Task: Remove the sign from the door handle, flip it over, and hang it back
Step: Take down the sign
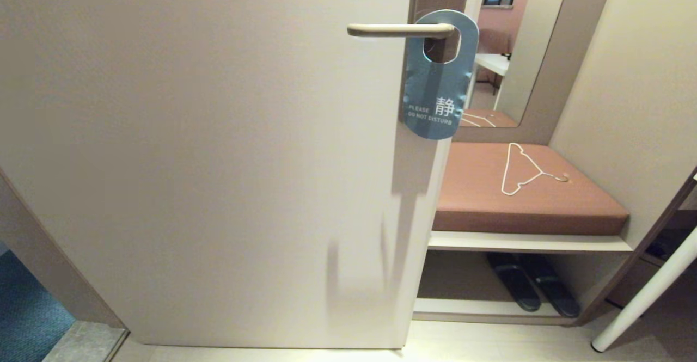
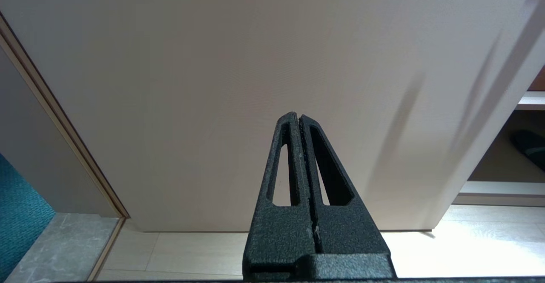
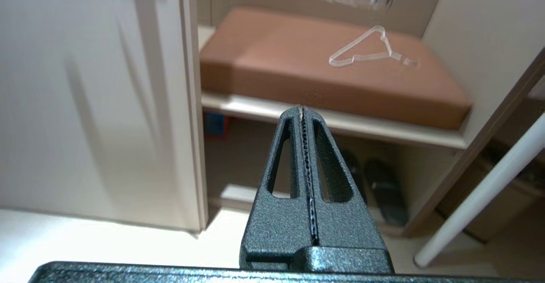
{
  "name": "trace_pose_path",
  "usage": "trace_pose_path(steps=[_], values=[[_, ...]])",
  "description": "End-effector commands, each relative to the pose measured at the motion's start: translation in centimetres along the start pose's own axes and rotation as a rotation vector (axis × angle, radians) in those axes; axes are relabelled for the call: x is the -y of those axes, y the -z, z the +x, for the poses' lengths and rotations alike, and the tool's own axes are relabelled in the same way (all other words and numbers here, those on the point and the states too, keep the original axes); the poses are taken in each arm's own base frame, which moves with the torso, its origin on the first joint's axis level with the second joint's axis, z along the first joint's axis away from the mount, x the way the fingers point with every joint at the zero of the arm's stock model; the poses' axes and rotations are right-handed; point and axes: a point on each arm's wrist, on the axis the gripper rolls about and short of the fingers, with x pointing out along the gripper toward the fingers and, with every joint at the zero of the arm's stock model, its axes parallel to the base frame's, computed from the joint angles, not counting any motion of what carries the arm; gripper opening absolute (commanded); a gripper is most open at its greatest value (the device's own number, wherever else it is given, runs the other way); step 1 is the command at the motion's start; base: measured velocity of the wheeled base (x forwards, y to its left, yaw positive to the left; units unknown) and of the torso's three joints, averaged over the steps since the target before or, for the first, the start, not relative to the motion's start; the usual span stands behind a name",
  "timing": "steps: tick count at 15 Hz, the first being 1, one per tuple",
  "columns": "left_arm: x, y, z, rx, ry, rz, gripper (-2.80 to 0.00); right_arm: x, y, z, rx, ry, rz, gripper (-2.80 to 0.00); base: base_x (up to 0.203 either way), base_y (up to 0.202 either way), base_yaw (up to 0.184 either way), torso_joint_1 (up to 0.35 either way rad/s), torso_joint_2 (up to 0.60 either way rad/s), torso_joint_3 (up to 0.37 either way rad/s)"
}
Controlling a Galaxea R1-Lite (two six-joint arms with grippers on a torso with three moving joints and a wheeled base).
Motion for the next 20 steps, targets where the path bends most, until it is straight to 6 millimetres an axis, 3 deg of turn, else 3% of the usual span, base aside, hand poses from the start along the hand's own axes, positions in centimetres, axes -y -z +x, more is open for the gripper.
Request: trace_pose_path(steps=[1, 5, 8, 12, 14, 17, 20], values=[[0.0, 0.0, 0.0, 0.000, 0.000, 0.000, -2.80, 0.1, -1.1, -0.4, 0.020, 0.000, -0.001, -2.80, 0.000, 0.000, 0.000, 0.000, 0.00, 0.000], [0.0, 0.0, 0.0, 0.000, 0.000, 0.000, -2.80, 0.3, -4.7, -1.0, -0.036, -0.004, 0.000, -2.80, 0.000, 0.000, 0.000, 0.000, 0.00, 0.000], [0.0, 0.0, 0.0, 0.000, 0.000, 0.000, -2.80, 0.8, -10.0, 0.7, -0.072, -0.003, 0.002, -2.80, 0.000, 0.000, 0.000, 0.000, 0.00, 0.000], [0.0, 0.0, 0.0, 0.000, 0.000, 0.000, -2.80, 1.5, -17.4, 6.3, -0.134, -0.009, 0.004, -2.80, 0.000, 0.000, 0.000, 0.000, 0.00, 0.000], [0.0, 0.0, 0.0, 0.000, 0.000, 0.000, -2.80, 1.7, -19.6, 10.1, -0.178, -0.021, 0.006, -2.80, 0.000, 0.000, 0.000, 0.000, 0.00, 0.000], [0.0, 0.0, 0.0, 0.000, 0.000, 0.000, -2.80, 1.5, -22.2, 15.5, -0.153, -0.157, 0.016, -2.80, 0.000, 0.000, 0.000, 0.000, 0.00, 0.000], [0.0, 0.0, 0.0, 0.000, 0.000, 0.000, -2.80, 0.9, -22.7, 18.0, -0.134, -0.461, 0.038, -2.80, 0.000, 0.000, 0.000, 0.000, 0.00, 0.000]])
